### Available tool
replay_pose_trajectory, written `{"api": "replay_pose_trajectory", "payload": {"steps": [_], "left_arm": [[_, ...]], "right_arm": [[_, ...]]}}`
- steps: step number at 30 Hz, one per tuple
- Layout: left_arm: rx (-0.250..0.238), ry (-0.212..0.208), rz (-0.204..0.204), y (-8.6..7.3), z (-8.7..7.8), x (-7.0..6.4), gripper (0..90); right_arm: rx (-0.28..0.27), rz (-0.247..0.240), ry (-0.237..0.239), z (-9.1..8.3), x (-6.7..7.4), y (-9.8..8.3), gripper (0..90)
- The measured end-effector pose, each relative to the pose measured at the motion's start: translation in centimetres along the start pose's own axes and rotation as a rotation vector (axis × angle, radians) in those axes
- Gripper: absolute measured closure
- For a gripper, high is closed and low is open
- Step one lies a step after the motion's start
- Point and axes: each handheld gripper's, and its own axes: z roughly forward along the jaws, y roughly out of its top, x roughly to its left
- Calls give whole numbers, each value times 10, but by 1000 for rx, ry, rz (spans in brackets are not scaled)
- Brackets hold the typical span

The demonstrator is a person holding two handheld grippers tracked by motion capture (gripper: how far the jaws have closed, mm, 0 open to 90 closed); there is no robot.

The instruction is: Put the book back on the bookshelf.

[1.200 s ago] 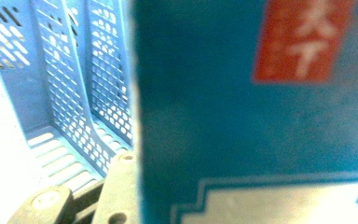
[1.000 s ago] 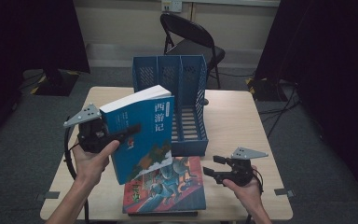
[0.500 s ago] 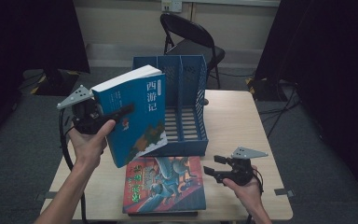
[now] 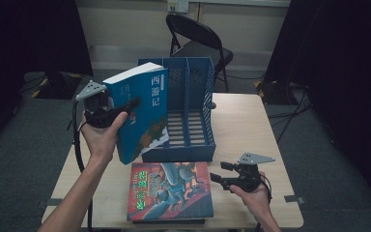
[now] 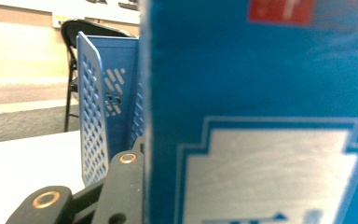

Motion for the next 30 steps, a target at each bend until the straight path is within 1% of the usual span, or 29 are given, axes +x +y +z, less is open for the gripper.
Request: {"api": "replay_pose_trajectory", "payload": {"steps": [2, 3, 4, 5, 6, 8, 9, 10, 11, 12, 13, 14, 16, 17, 18, 19, 20, 21, 22, 23, 26, 28, 29, 30], "left_arm": [[-6, 3, -5, 0, 1, 1, 615], [-5, 21, -6, 1, 2, 3, 615], [-5, 21, -6, 1, 2, 3, 616], [3, 61, -13, 3, 5, 2, 616], [3, 61, -13, 3, 5, 2, 616], [12, 91, 2, 3, 9, 1, 616], [14, 100, 4, 2, 11, 2, 615], [14, 114, -2, 0, 16, 4, 616], [17, 123, -17, 0, 19, 5, 615], [17, 123, -17, 0, 19, 5, 616], [20, 135, -19, -1, 21, 4, 616], [22, 136, -23, -1, 23, 4, 616], [19, 154, -26, -1, 28, 3, 616], [19, 159, -36, -1, 29, 3, 616], [17, 169, -33, -1, 31, 3, 616], [14, 189, -36, 1, 34, 2, 616], [14, 189, -36, 1, 34, 2, 617], [10, 207, -30, 1, 36, 1, 617], [10, 213, -34, 2, 37, 1, 616], [16, 237, -26, 2, 41, 0, 616], [21, 238, -33, 2, 44, -1, 615], [18, 232, -47, 1, 48, 0, 616], [22, 239, -57, 1, 53, 0, 616], [24, 249, -54, 0, 56, -1, 616]], "right_arm": [[0, 0, -1, 0, 0, 0, 308], [1, 0, -5, -1, -1, -1, 309], [1, 0, -5, -1, -1, -1, 309], [-3, 2, -3, -1, -1, -1, 310], [-3, 2, -3, -1, -1, -1, 310], [-3, 2, -4, -1, -1, -1, 310], [-1, 1, -3, -1, -1, -1, 310], [-2, -2, -3, -1, 0, -1, 311], [-2, 0, -2, -1, 0, -1, 311], [-2, 0, -2, -1, 0, -1, 311], [-3, 1, -2, -1, -1, -1, 311], [-1, 5, -3, 0, -1, -1, 311], [1, 3, 1, 1, -1, -1, 310], [0, 3, 3, 0, 0, -1, 311], [0, 3, 3, 0, 0, -1, 311], [-2, 4, 3, 0, 0, -1, 311], [-2, 4, 3, 0, 0, -1, 311], [-2, 4, 2, 0, 0, -1, 316], [-2, 6, -1, 0, 0, -1, 320], [-2, 8, 2, 0, -1, -1, 321], [-1, 6, 2, 0, -1, -1, 321], [0, 6, 4, 0, -1, -1, 320], [-2, 7, 5, 0, -1, -1, 320], [-2, 5, 5, -1, -1, -1, 321]]}}
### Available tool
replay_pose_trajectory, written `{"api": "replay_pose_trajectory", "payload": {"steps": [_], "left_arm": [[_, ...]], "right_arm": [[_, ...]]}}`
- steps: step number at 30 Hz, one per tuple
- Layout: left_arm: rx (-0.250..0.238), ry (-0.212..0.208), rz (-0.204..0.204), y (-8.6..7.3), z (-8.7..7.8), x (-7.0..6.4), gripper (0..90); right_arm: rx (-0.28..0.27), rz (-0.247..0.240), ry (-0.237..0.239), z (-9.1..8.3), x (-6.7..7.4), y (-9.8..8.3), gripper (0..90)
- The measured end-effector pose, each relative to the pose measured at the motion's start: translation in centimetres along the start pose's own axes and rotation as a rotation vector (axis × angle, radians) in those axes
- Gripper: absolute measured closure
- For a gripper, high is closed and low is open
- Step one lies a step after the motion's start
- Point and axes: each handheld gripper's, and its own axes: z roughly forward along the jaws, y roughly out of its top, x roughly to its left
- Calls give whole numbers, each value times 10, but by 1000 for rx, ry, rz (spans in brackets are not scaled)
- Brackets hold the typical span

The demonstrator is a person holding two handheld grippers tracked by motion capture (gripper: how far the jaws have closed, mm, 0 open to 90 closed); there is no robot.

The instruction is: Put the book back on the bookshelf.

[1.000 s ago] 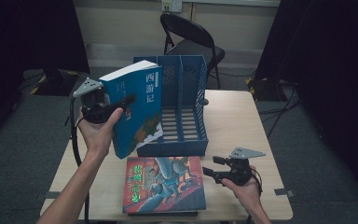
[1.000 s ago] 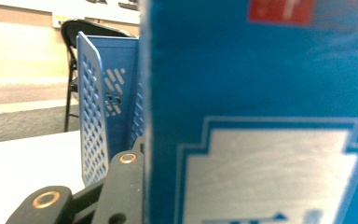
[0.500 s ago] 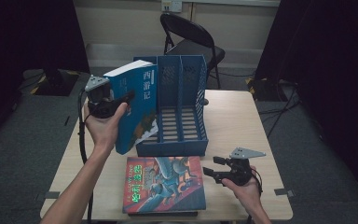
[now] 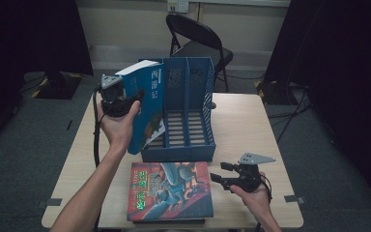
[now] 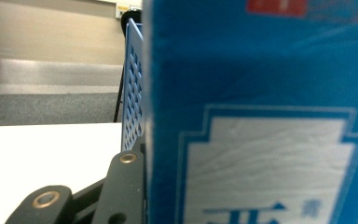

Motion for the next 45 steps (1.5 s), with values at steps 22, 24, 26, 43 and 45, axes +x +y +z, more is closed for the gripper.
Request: {"api": "replay_pose_trajectory", "payload": {"steps": [22, 24, 26, 43, 45], "left_arm": [[-46, 91, -23, -3, 8, 3, 616], [-50, 97, -21, -4, 6, 2, 615], [-47, 88, -19, -3, 8, 1, 615], [-75, 119, -29, -12, 34, -9, 614], [-67, 122, -21, -15, 38, -12, 613]], "right_arm": [[16, -4, 1, 2, 1, -3, 328], [17, -5, 2, 2, 0, -3, 328], [18, 0, 0, 2, 0, -3, 328], [26, -3, 9, 3, -2, -4, 328], [26, -1, 12, 3, -1, -4, 328]]}}
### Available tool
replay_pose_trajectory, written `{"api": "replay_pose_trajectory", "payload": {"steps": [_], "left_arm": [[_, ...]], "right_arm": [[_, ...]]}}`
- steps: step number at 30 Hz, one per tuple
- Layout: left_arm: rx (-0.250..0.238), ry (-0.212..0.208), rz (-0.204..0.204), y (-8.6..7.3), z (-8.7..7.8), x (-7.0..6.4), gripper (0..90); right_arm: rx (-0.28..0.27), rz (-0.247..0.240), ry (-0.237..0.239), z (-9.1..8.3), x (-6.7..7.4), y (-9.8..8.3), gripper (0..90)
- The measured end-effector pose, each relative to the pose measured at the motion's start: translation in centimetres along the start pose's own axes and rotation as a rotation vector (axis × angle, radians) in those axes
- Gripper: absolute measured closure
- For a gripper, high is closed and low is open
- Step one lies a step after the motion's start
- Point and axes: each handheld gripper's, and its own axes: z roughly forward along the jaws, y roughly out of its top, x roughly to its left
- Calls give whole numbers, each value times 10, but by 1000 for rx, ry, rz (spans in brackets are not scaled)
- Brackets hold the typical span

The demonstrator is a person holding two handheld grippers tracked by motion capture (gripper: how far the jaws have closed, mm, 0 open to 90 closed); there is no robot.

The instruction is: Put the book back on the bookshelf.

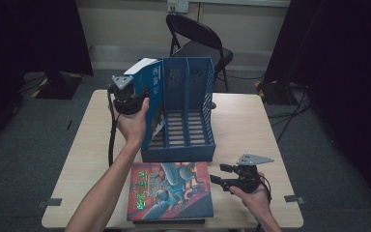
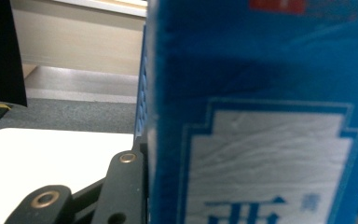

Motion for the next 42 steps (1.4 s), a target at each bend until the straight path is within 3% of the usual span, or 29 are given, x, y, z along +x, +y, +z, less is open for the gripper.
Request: {"api": "replay_pose_trajectory", "payload": {"steps": [9, 10, 12, 22, 31, 34, 38, 42], "left_arm": [[5, -10, 35, -9, 11, -6, 613], [10, -8, 12, -12, 13, -4, 612], [14, -8, 5, -13, 15, -2, 613], [11, 6, 26, -17, 22, -7, 612], [20, -20, 36, -42, 24, -1, 611], [22, -39, 60, -43, 20, 1, 610], [32, -41, 60, -44, 18, 3, 607], [32, -35, 97, -47, 13, 3, 600]], "right_arm": [[-6, 1, 5, -2, -1, 0, 333], [-8, 3, 4, -3, -1, 0, 333], [-7, 3, 3, -3, -2, 0, 333], [6, -1, 8, 1, -1, -1, 333], [12, 2, 6, 1, -4, -2, 333], [15, 0, 4, 2, -4, -3, 334], [15, -3, 3, 1, -3, -3, 334], [15, -4, 1, 0, -2, -3, 334]]}}
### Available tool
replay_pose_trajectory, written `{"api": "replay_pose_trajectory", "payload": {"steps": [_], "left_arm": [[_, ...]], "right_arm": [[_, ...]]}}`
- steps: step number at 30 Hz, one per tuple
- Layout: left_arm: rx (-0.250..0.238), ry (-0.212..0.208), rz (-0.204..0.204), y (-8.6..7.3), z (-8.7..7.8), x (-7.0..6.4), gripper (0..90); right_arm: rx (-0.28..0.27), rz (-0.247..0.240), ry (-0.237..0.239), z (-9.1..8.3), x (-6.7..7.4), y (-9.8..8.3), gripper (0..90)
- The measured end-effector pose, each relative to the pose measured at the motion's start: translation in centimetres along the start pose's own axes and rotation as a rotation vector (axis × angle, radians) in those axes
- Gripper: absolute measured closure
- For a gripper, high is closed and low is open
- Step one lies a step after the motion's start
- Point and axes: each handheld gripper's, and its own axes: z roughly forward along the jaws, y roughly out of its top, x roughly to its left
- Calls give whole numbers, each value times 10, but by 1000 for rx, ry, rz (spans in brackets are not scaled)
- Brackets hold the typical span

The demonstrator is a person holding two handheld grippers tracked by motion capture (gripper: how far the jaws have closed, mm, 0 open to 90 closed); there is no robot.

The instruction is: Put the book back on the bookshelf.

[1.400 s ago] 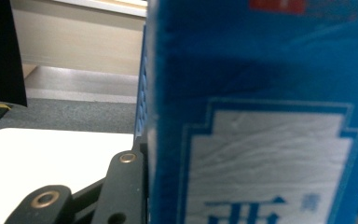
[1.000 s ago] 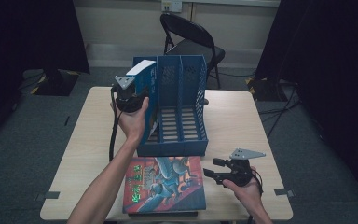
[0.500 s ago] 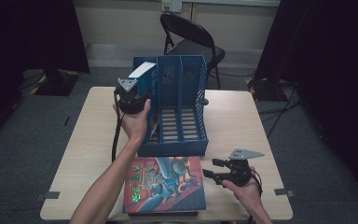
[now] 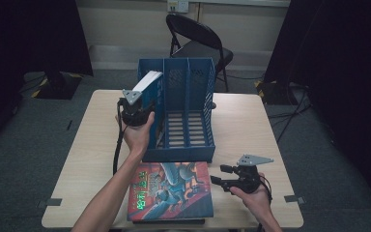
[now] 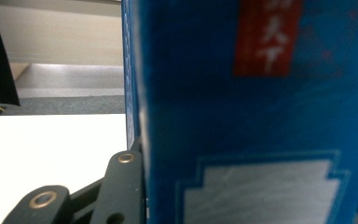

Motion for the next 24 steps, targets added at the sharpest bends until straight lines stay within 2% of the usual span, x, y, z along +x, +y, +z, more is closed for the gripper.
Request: {"api": "replay_pose_trajectory", "payload": {"steps": [4, 9, 12, 14, 16, 17, 18, 19, 21, 22, 24], "left_arm": [[-5, -15, 22, -5, -5, -1, 585], [-9, -35, 31, -8, -10, 0, 546], [-8, -65, 30, -11, -16, 2, 506], [-5, -64, 37, -12, -17, 2, 501], [13, -96, 33, -11, -21, 1, 465], [13, -96, 33, -11, -21, 1, 455], [13, -119, 37, -12, -25, 2, 442], [13, -119, 37, -12, -25, 2, 427], [15, -145, 42, -12, -29, 3, 395], [4, -146, 64, -12, -32, 3, 391], [2, -155, 70, -12, -34, 3, 364]], "right_arm": [[-2, 1, -4, -1, 1, 0, 334], [2, 0, -4, 0, 0, 0, 334], [2, 1, -5, 0, 0, 0, 334], [2, 2, -5, 0, 0, 0, 334], [2, 1, -5, 0, 0, 0, 334], [2, 1, -5, 0, 0, 0, 334], [6, 0, -2, 0, 0, 0, 334], [6, 0, -2, 0, 0, 0, 334], [6, -1, -1, 0, 0, 0, 334], [7, 0, -2, 0, 0, 0, 334], [8, 2, -2, 0, 0, -1, 333]]}}
